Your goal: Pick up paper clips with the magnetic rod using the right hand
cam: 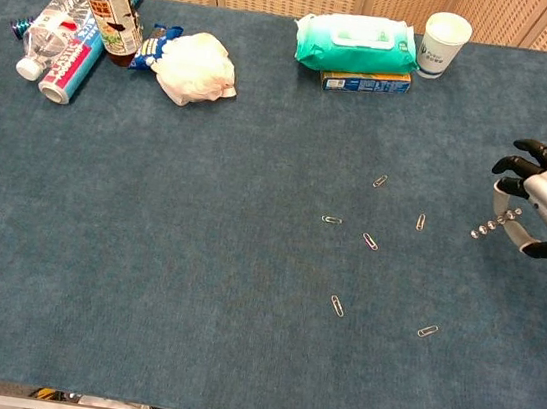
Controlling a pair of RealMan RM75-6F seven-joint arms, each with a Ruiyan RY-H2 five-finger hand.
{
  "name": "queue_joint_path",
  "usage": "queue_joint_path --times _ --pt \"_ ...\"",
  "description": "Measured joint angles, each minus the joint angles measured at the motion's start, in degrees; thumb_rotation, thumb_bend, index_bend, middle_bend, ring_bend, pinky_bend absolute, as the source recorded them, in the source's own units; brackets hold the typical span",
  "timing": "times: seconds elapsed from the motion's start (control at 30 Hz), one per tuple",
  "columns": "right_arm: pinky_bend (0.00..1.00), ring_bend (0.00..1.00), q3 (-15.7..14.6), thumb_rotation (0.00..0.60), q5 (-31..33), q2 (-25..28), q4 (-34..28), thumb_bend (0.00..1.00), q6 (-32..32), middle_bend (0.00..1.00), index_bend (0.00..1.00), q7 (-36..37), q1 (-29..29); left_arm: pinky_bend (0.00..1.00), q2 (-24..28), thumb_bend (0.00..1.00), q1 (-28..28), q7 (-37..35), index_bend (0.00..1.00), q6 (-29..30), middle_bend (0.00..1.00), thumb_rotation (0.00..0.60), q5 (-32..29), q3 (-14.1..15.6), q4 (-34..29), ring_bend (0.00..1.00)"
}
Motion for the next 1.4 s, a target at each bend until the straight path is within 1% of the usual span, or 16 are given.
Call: queue_joint_path --times 0.23,0.53,0.83,1.4 --pt "0.27 0.07 1.94 0.6 2.82 -0.18 -2.46 0.39 -3.62 0.26 0.52 -3.41 2.78 0.54 0.0 0.26 0.06 -0.03 0.37 -0.01 0.33 0.6 -0.05 0.01 0.05 0.29" --pt "0.27 0.07 3.04 0.6 5.35 -1.28 -2.78 0.39 -6.02 0.26 0.52 -5.34 4.95 0.54 -0.08 0.26 -0.04 0.33 0.37 -0.36 0.33 0.6 -0.31 -0.02 -0.02 0.29" --pt "0.27 0.07 3.4 0.6 7.55 -3.18 -1.33 0.39 -8.16 0.26 0.52 -5.99 6.9 0.54 0.0 0.26 0.05 0.07 0.37 -0.29 0.33 0.6 -0.4 -0.07 -0.03 0.29" --pt "0.27 0.07 3.29 0.6 9.72 -4.96 -0.71 0.39 -9.32 0.26 0.52 -7.27 9.09 0.54 0.2 0.26 0.31 -0.5 0.37 0.12 0.33 0.6 -0.15 -0.04 -0.04 0.29"
